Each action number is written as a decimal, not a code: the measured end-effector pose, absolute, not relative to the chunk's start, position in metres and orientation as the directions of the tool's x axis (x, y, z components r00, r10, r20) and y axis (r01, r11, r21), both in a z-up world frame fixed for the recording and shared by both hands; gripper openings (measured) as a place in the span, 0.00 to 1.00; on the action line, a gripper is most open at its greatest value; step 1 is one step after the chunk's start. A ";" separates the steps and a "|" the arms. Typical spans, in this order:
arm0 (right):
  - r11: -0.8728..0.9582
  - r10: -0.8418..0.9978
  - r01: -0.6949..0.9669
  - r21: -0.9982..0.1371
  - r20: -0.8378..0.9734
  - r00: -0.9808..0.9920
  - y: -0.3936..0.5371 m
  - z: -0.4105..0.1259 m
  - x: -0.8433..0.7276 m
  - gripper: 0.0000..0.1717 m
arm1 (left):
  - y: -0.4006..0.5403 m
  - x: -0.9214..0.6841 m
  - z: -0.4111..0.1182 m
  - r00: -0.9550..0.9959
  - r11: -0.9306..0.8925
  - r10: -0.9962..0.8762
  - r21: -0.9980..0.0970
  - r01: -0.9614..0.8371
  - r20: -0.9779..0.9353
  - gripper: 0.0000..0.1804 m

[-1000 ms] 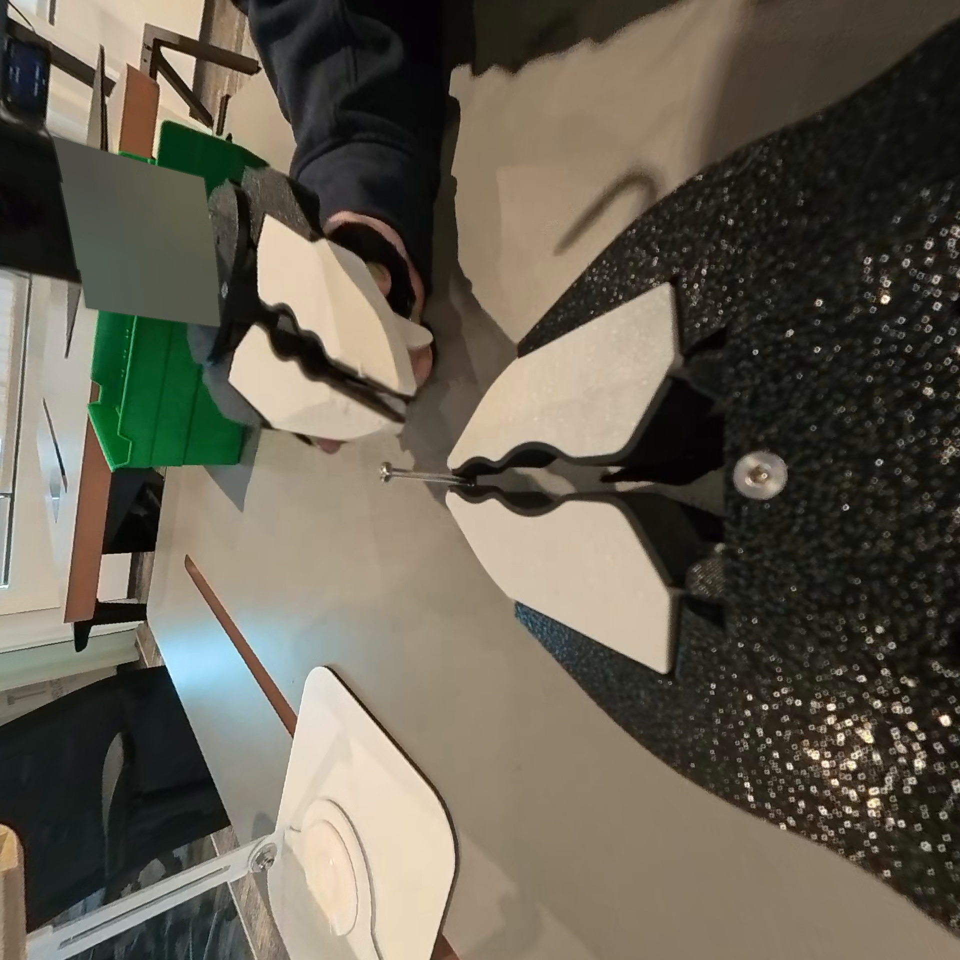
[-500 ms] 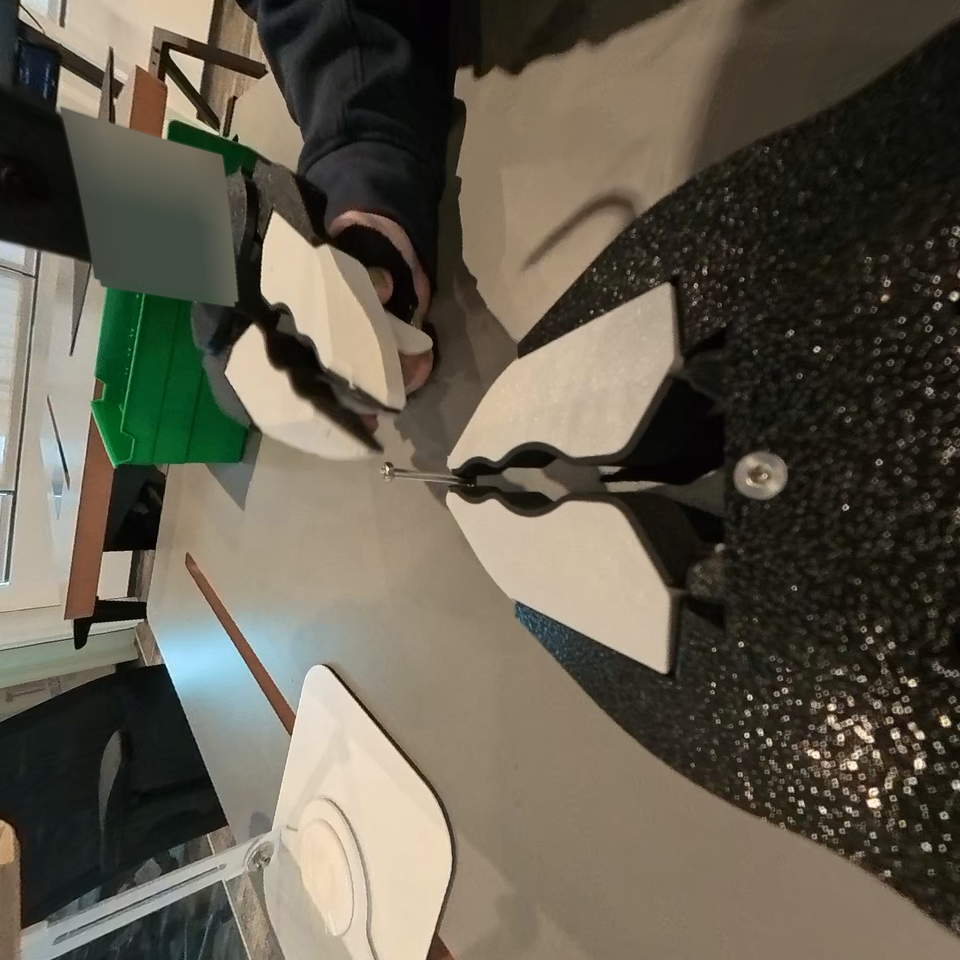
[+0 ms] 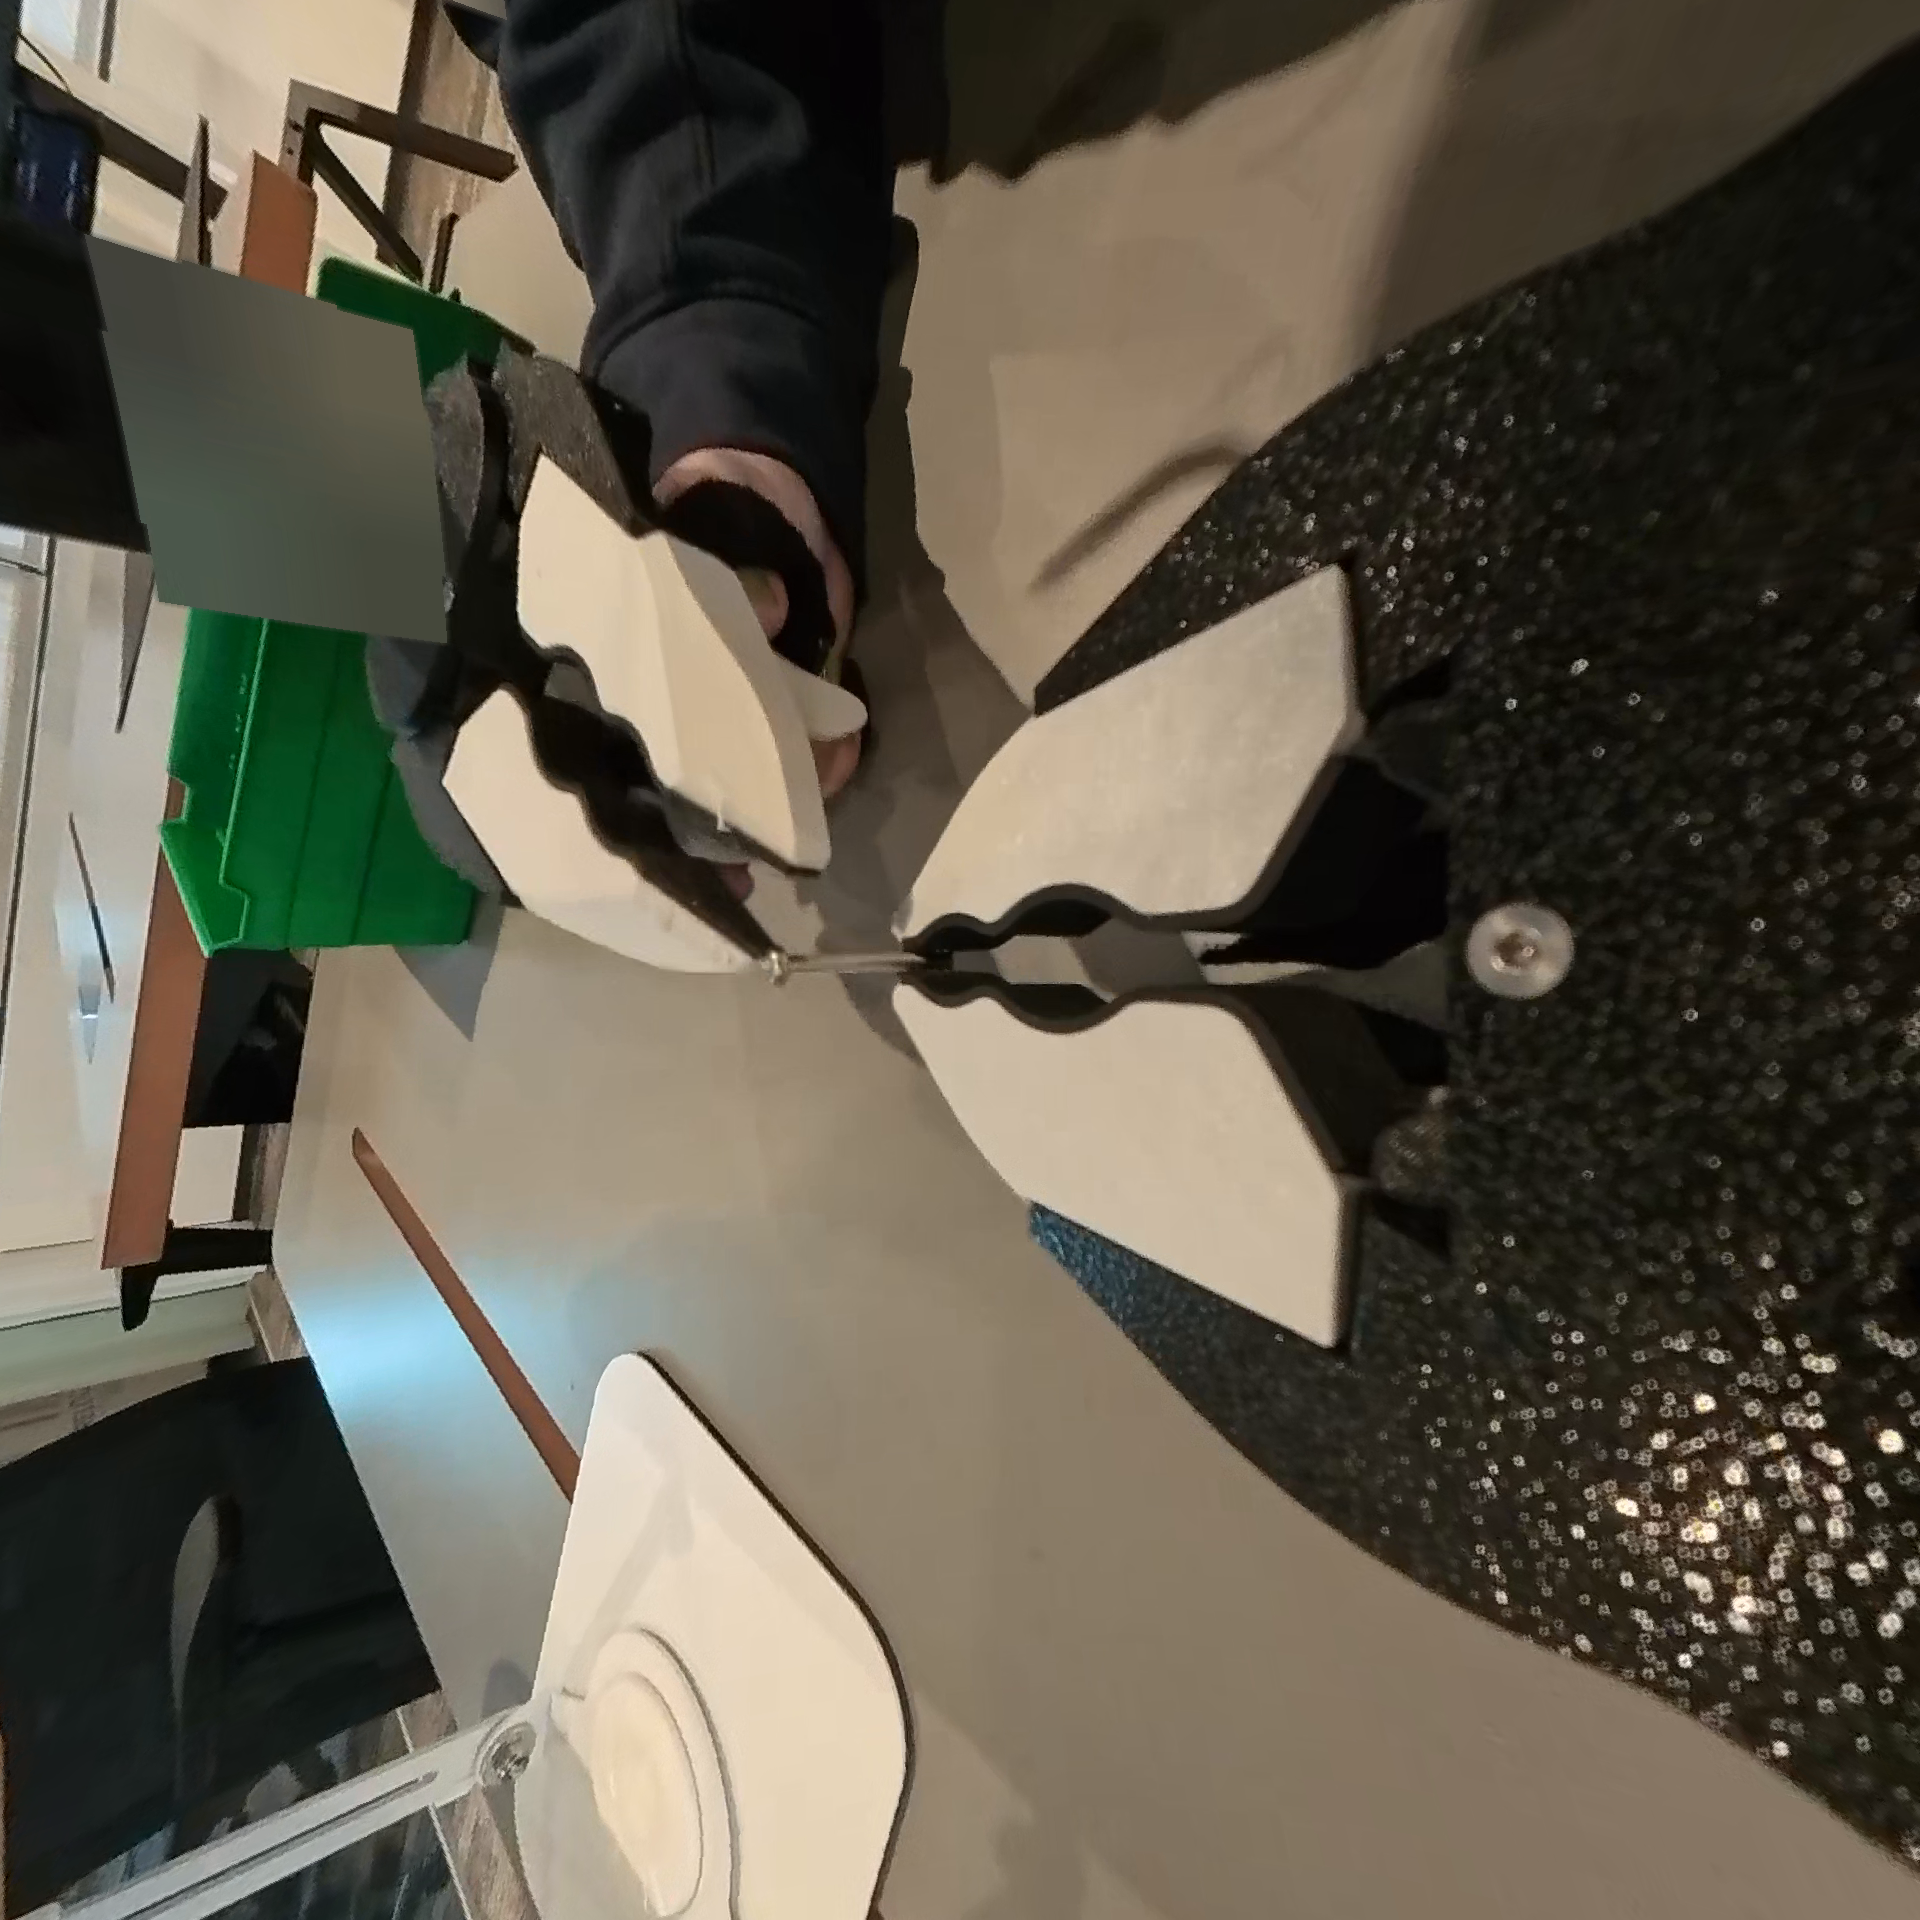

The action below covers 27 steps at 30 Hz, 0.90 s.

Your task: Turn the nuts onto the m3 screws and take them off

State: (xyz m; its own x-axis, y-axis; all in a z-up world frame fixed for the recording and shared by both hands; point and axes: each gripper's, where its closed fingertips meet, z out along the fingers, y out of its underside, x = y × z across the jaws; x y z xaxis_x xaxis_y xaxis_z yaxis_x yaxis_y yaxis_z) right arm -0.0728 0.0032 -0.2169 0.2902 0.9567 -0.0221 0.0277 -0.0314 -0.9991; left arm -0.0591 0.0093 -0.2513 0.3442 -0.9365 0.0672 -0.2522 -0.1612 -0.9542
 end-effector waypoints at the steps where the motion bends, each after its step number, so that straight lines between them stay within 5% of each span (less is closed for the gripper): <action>1: -0.031 0.959 0.027 -0.999 -0.022 0.283 0.003 -0.217 -0.073 0.07 | 0.009 -0.059 -0.251 0.345 -0.162 -0.936 -0.954 -0.252 0.068 0.02; 27: -0.019 0.955 0.015 -1.000 -0.014 0.295 0.001 -0.215 -0.066 0.02 | 0.011 -0.059 -0.251 0.347 -0.173 -0.935 -0.953 -0.248 0.079 0.01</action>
